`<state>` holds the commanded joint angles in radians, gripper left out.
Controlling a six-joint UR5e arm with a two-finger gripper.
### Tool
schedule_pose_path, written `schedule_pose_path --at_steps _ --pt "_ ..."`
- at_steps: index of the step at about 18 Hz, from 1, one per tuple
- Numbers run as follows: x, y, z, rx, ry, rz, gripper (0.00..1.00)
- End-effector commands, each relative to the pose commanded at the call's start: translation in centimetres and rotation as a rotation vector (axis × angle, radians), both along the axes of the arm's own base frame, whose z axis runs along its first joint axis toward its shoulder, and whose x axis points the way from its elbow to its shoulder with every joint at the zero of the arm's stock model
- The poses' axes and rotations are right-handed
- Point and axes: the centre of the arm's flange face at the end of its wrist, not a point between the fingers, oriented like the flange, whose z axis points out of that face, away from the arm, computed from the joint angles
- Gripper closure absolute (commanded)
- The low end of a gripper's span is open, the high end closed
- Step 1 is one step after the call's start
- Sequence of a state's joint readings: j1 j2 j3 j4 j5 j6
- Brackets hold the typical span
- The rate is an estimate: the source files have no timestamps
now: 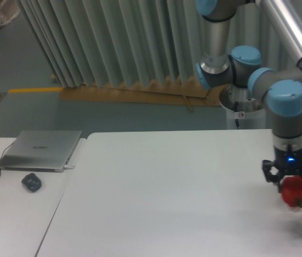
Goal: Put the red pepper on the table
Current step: 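Carry the red pepper down beside the orange object, then open the gripper to release the red pepper onto the table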
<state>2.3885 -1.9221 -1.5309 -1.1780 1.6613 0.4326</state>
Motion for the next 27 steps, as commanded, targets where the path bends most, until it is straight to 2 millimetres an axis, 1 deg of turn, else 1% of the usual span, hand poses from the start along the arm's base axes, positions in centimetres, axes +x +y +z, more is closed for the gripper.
schedule_pose_path --at_steps 1,2,3,7,9,11,12,13,14,16,17,18,19,20,21,22,23,24,27 --pt "1.1 0.6 -0.4 -0.014 -0.012 -0.018 0.5" --pt "1.6 0.8 -1.0 -0.035 -0.034 -0.029 0.5" --pt "2.0 0.7 -1.1 -0.053 -0.049 -0.046 0.5" --pt "3.3 1.5 -1.8 -0.067 -0.056 -0.078 0.49" --pt "4.3 1.3 -3.3 -0.097 -0.074 -0.163 0.49" --pt "4.4 1.1 -3.4 -0.14 -0.047 -0.191 0.49" --pt "4.5 1.1 -2.7 -0.132 -0.037 -0.198 0.49" --pt "4.6 1.1 -2.8 -0.14 -0.042 -0.25 0.49" --pt "4.7 1.3 -3.5 -0.157 -0.048 -0.309 0.47" --pt "4.8 1.7 -4.7 -0.174 -0.058 -0.33 0.47" --pt "5.4 2.1 -4.9 -0.18 -0.059 -0.342 0.47" --pt "5.5 2.1 -4.8 -0.186 -0.051 -0.345 0.47" --pt "5.4 2.1 -4.9 -0.2 -0.044 -0.345 0.44" --pt "5.3 2.1 -4.9 -0.206 -0.037 -0.343 0.38" --pt "5.2 2.0 -5.1 -0.218 -0.03 -0.34 0.34" --pt "5.0 2.0 -5.3 -0.237 -0.012 -0.327 0.24" --pt "5.2 2.1 -5.5 -0.244 -0.008 -0.319 0.05" --pt "5.1 2.2 -5.3 -0.244 -0.001 -0.313 0.0" --pt "4.8 2.2 -4.9 -0.25 0.018 -0.311 0.0"
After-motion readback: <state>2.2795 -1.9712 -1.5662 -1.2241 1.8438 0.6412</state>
